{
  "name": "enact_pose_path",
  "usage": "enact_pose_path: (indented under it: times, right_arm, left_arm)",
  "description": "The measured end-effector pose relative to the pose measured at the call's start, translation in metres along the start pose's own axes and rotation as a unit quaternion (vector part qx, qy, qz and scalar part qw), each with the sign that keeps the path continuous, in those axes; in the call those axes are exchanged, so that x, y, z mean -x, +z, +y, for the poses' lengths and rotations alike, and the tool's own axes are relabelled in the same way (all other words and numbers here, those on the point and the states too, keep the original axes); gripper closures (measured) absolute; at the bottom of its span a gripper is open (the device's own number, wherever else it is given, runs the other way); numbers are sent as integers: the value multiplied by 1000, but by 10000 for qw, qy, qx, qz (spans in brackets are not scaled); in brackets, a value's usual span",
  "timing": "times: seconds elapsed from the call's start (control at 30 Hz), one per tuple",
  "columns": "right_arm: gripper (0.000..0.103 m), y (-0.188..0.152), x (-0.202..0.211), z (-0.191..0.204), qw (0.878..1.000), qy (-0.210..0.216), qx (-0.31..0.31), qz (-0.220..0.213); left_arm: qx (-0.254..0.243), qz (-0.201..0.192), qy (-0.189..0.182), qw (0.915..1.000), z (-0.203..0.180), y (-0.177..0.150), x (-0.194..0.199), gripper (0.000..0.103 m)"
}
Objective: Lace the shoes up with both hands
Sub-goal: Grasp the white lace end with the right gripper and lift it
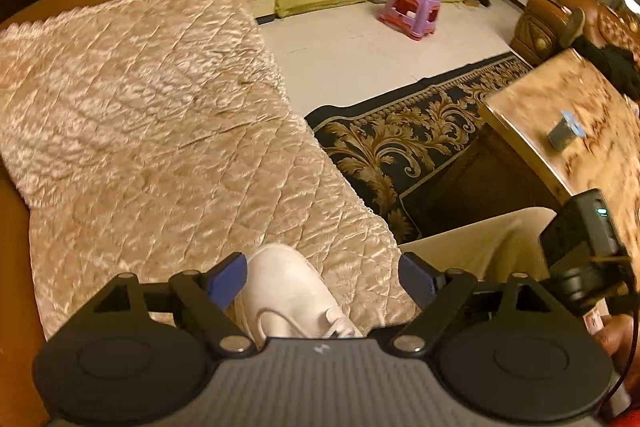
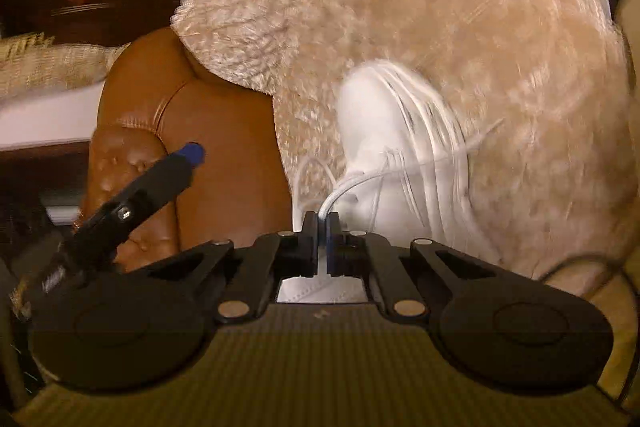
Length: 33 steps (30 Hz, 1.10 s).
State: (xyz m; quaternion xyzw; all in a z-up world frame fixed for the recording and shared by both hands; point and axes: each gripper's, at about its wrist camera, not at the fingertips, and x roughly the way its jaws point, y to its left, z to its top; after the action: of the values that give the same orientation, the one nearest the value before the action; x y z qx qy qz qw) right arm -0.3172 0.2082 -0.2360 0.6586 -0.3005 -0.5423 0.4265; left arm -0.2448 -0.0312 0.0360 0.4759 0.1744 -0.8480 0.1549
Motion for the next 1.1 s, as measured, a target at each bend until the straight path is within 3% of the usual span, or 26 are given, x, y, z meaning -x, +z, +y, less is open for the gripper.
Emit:
enact_pose_path:
  times: [0.07, 0.17, 0.37, 0.6, 0.7, 0.8, 0.87, 1.0, 1.1]
  right_arm:
    - [98, 1, 13, 9, 9990, -52, 268, -361]
    - [98, 14, 50, 19, 9911, 85, 476, -1238]
    - [98, 43, 126, 25, 9693, 551, 301, -2378]
    - [98, 48, 203, 49, 9305, 883, 502, -3519]
    - [98, 50, 229, 64, 9156, 821, 777, -3859]
    - [98, 48, 235, 73, 9123, 655, 1033, -3907]
    - [98, 49, 226, 74, 9194, 624, 1148, -3709]
    - [98, 48, 193, 81, 9435, 483, 1558, -2883]
    - [98, 37, 161, 88, 9489, 49, 2204, -2259]
  left_arm:
    - [70, 28, 19, 10000, 2, -5, 0, 16]
    - [164, 97, 27, 9998, 5, -13, -2, 16]
    - [427, 11, 96, 9990, 20, -18, 3, 16]
    - [495, -211, 181, 9984, 29, -13, 15, 15]
    - [496, -253, 128, 9984, 28, -11, 17, 15]
    - [476, -303, 29, 9984, 26, -10, 17, 15]
    - [464, -336, -37, 9984, 24, -8, 18, 15]
    - [446, -412, -158, 9980, 20, -5, 22, 15]
    - [480, -453, -250, 9975, 17, -4, 25, 15]
